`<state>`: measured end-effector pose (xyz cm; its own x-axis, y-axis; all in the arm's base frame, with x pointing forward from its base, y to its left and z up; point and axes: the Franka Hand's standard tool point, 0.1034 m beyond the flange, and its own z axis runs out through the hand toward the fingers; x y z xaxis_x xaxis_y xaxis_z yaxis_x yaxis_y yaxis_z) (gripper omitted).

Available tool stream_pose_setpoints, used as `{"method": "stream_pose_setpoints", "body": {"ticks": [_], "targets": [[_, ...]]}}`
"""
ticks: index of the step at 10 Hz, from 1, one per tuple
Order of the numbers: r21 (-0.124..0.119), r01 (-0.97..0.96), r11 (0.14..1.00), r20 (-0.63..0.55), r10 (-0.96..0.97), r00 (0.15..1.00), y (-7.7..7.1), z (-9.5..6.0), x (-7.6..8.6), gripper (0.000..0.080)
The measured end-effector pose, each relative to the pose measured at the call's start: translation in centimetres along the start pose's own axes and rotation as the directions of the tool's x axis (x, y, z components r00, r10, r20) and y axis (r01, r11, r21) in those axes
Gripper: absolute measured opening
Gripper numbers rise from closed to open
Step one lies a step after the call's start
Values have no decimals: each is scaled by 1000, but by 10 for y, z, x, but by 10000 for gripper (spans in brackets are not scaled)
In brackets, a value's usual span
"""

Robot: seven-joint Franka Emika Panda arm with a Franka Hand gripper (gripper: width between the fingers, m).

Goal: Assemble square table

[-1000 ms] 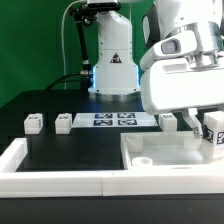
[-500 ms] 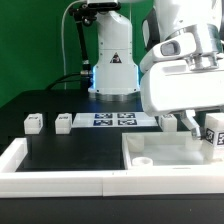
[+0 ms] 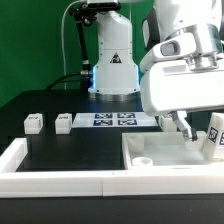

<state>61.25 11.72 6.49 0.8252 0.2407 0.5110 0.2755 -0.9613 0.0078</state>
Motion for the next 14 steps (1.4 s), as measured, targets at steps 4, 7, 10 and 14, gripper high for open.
{"method": "stream_pose_setpoints", "body": {"ticks": [4,7,10,14], "targets": [[6,4,1000,19,-5,1000,1,-15,13,649],[12,7,1000,41,-7,999,0,-22,19,649],[53,0,999,195,-11,981,-7,-18,13,649],[115,-25,993,440,-29,898,-10,-20,12,649]]}}
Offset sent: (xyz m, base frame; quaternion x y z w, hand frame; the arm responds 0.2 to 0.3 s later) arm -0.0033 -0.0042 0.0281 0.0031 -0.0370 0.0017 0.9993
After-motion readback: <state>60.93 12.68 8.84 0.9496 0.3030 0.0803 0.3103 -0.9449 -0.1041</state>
